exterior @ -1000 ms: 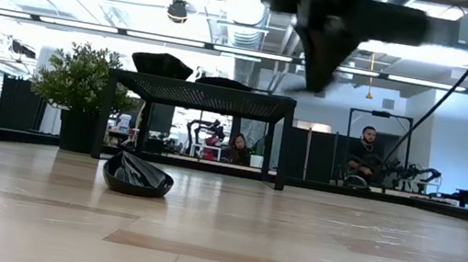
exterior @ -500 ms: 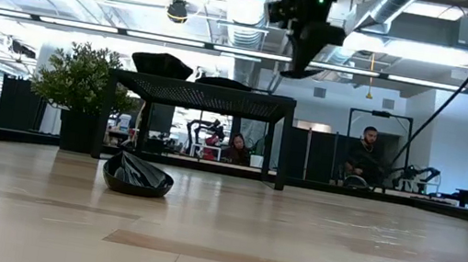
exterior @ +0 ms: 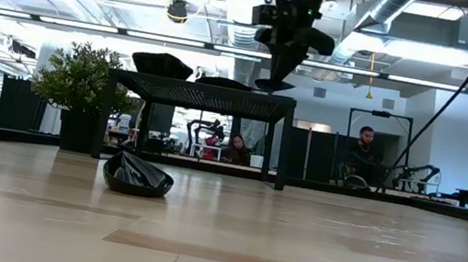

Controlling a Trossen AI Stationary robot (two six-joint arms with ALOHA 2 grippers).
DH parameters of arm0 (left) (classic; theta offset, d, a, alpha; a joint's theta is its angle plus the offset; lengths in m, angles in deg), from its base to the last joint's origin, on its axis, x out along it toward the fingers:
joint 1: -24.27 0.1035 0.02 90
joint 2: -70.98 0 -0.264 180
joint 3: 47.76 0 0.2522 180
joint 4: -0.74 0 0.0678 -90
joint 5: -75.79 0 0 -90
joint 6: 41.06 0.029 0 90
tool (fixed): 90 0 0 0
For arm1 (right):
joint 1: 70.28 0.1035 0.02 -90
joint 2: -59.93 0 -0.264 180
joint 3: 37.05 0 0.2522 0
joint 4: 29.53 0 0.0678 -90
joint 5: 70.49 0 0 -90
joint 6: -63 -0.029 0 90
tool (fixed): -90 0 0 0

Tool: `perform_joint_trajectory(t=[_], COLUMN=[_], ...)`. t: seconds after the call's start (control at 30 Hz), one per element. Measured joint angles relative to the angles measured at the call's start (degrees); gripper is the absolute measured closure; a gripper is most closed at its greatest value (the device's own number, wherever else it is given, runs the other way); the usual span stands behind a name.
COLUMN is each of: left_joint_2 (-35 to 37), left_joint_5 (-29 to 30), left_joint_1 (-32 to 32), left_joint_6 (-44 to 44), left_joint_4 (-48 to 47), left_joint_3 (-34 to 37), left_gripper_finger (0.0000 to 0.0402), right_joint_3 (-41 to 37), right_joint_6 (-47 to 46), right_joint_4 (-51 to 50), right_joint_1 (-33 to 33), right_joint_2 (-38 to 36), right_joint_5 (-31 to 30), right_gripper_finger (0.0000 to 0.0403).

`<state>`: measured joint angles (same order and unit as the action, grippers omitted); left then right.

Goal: Pick & Place Mini shaped plates
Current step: Stack the drop shaped plate on top of the drop shaped plate on the shelf

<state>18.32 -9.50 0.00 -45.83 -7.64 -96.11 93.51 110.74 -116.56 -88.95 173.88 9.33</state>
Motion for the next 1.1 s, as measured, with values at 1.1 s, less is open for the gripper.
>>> perform_joint_trajectory(t=[1.1], left_joint_2=[-0.7], left_joint_5=[0.0], left_joint_1=[-0.1], left_joint_6=[-0.1], left_joint_4=[0.6], left_joint_3=[0.0], left_gripper_finger=[0.0302], right_joint_3=[0.0], right_joint_6=[-38.0], right_joint_4=[-12.4], right_joint_1=[24.9], right_joint_2=[1.3], right_joint_5=[-0.2], right_gripper_finger=[0.0302])
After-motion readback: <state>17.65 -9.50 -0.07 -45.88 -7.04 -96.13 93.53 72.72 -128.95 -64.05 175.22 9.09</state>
